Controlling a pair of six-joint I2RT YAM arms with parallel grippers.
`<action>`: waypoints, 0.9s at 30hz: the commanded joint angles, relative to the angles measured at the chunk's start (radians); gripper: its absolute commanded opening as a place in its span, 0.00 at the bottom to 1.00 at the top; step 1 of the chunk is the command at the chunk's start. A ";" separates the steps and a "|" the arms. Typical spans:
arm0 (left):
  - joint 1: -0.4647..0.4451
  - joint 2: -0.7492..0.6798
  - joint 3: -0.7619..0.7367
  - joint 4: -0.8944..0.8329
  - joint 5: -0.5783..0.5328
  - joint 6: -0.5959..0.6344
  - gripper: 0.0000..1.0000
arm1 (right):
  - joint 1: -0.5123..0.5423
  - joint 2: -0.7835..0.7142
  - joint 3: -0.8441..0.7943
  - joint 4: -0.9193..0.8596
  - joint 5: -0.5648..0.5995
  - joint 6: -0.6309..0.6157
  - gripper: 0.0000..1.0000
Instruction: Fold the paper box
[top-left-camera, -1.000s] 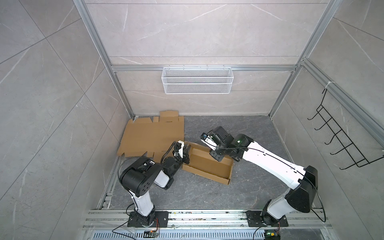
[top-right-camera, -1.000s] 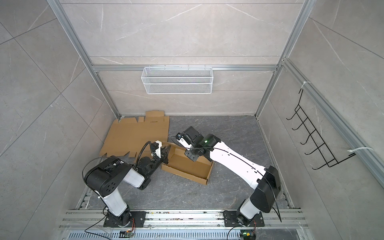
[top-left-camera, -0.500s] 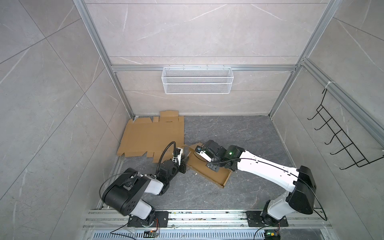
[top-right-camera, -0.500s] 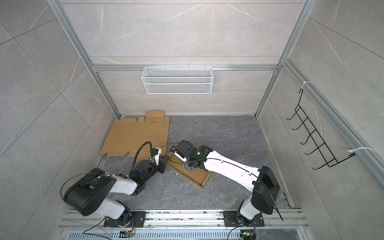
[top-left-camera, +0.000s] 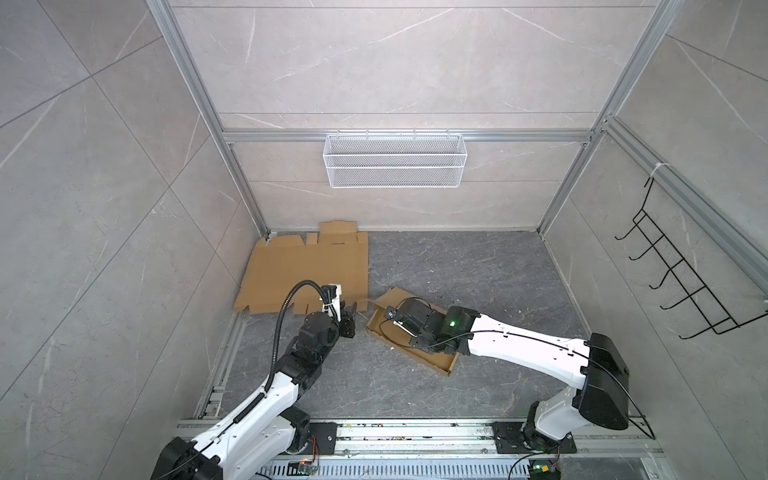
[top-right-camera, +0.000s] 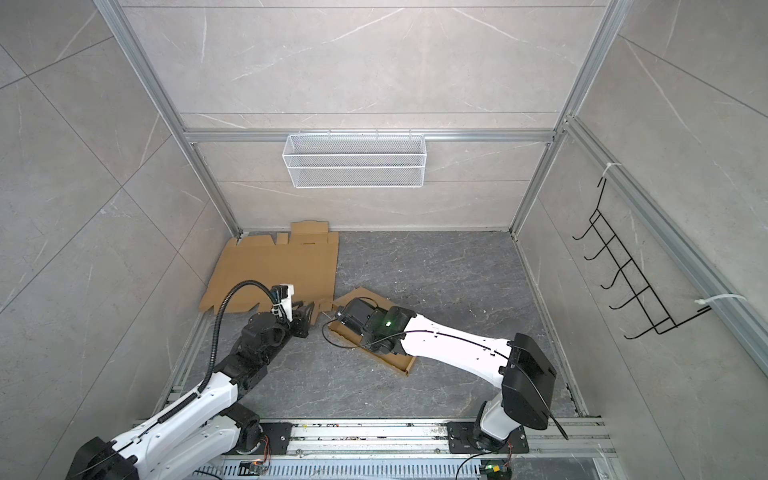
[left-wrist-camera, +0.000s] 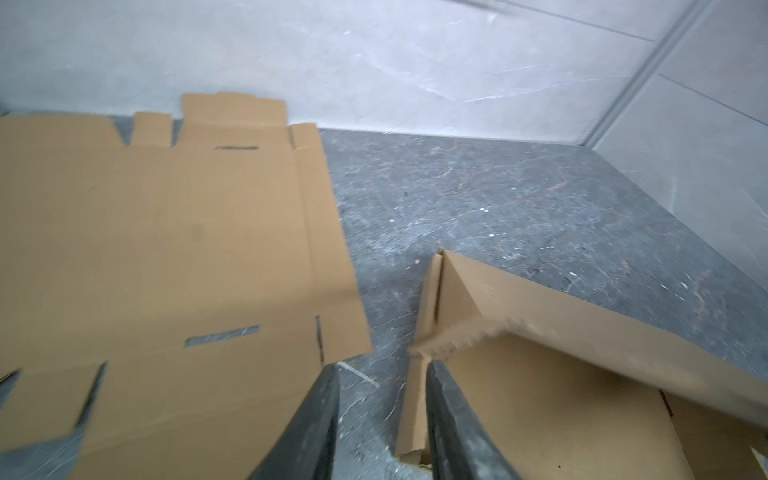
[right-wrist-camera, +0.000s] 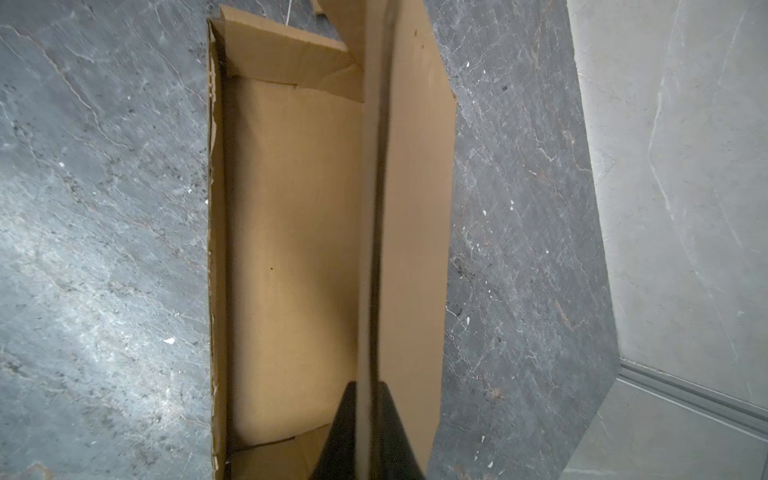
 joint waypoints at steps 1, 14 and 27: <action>0.059 -0.009 0.138 -0.215 0.025 -0.113 0.44 | 0.028 -0.012 -0.036 -0.004 0.066 -0.044 0.11; 0.138 0.496 0.583 -0.555 0.615 -0.143 0.58 | 0.115 0.011 -0.168 0.070 0.226 -0.127 0.14; 0.082 0.632 0.530 -0.539 0.711 -0.146 0.49 | 0.123 -0.054 -0.160 0.065 0.158 -0.073 0.44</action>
